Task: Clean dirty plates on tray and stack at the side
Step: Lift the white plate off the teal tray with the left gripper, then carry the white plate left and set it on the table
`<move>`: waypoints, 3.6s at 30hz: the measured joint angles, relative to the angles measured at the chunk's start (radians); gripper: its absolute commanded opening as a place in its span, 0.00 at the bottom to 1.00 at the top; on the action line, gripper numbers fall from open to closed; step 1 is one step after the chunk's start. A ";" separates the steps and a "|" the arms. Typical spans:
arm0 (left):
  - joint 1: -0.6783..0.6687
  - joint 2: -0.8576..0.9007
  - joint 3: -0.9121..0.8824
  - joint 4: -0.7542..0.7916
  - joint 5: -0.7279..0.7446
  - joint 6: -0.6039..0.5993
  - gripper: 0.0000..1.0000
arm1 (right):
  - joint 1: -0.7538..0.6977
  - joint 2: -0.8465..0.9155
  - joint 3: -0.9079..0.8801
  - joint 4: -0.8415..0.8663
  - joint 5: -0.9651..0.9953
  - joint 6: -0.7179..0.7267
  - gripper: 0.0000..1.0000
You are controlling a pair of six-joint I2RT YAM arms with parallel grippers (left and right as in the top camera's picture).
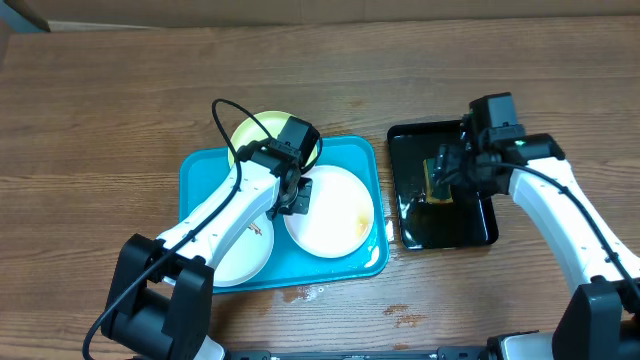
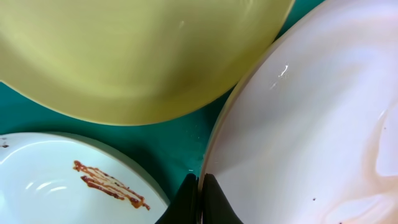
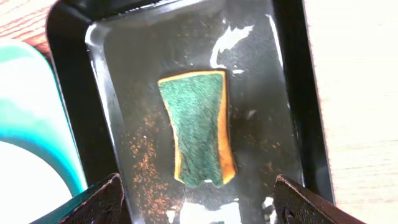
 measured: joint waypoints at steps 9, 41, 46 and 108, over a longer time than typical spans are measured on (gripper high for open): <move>0.000 0.000 0.062 -0.018 -0.036 0.000 0.04 | -0.075 0.000 0.000 -0.015 -0.087 0.003 0.77; -0.014 0.002 0.344 0.089 -0.002 -0.005 0.04 | -0.121 0.000 0.000 -0.008 -0.165 0.003 0.76; -0.056 0.005 0.345 0.167 0.006 -0.005 0.04 | -0.222 0.000 0.000 -0.013 -0.198 0.003 0.76; -0.509 0.013 0.346 0.529 -0.778 0.357 0.04 | -0.457 0.000 0.000 0.014 -0.266 0.029 0.81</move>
